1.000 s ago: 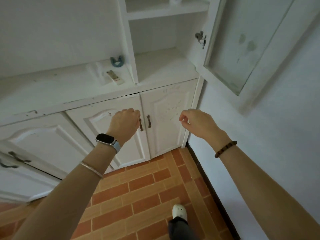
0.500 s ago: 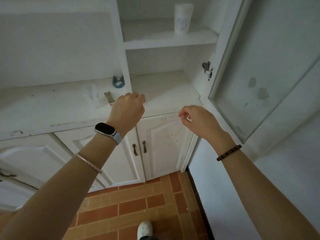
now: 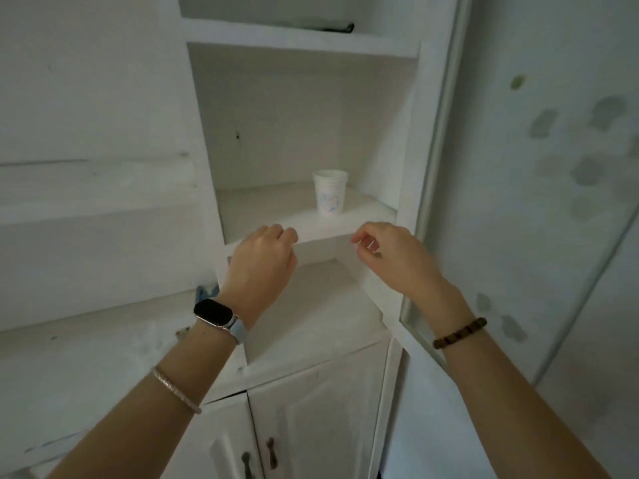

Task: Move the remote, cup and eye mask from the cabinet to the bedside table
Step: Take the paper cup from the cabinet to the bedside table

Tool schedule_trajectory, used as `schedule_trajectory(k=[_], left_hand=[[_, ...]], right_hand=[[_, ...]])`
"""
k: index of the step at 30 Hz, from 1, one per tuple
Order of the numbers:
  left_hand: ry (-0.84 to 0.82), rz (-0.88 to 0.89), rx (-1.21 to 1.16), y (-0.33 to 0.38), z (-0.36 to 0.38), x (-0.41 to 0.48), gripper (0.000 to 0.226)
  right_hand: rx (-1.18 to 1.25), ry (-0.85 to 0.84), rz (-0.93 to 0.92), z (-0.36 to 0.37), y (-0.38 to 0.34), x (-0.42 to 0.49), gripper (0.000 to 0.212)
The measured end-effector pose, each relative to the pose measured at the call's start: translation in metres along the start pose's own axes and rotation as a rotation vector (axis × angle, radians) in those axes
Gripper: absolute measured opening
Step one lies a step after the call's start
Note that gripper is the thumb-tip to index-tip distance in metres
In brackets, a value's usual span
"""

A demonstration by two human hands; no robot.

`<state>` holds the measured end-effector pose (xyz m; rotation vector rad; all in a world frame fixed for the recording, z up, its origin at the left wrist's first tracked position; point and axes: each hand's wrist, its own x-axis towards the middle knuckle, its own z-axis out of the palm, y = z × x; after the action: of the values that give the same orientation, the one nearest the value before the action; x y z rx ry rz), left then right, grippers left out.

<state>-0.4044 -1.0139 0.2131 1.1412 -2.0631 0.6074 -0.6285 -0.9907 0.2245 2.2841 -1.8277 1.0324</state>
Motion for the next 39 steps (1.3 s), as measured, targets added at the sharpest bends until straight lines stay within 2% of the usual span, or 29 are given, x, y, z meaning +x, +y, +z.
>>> schedule_trajectory(k=[4,7,12,17,21,25,31,39], left_hand=[[0.029,0.018,0.018,-0.014,0.011,0.034,0.011],[0.022,0.029,0.048,-0.017,0.023,0.053,0.01],[-0.047,0.021,0.077,-0.016,0.048,0.073,0.01],[-0.15,-0.022,0.112,-0.018,0.07,0.091,0.034],[-0.198,-0.032,0.156,-0.02,0.08,0.098,0.022],[-0.217,-0.032,0.166,-0.021,0.086,0.097,0.022],[-0.214,-0.025,0.172,-0.019,0.081,0.098,0.041],[-0.193,-0.046,0.096,-0.02,0.06,0.08,0.053]], right_hand=[[0.027,0.088,0.03,-0.01,0.002,0.031,0.016],[0.041,0.11,0.065,-0.008,0.006,0.051,0.026],[0.056,0.098,0.127,0.009,0.014,0.085,0.063],[0.213,0.056,0.183,0.026,0.019,0.123,0.093],[0.263,0.029,0.17,0.035,0.021,0.148,0.091],[0.322,0.048,0.155,0.044,0.022,0.16,0.092],[0.296,0.1,0.128,0.049,0.02,0.166,0.073],[0.335,0.161,0.088,0.028,0.003,0.147,0.074]])
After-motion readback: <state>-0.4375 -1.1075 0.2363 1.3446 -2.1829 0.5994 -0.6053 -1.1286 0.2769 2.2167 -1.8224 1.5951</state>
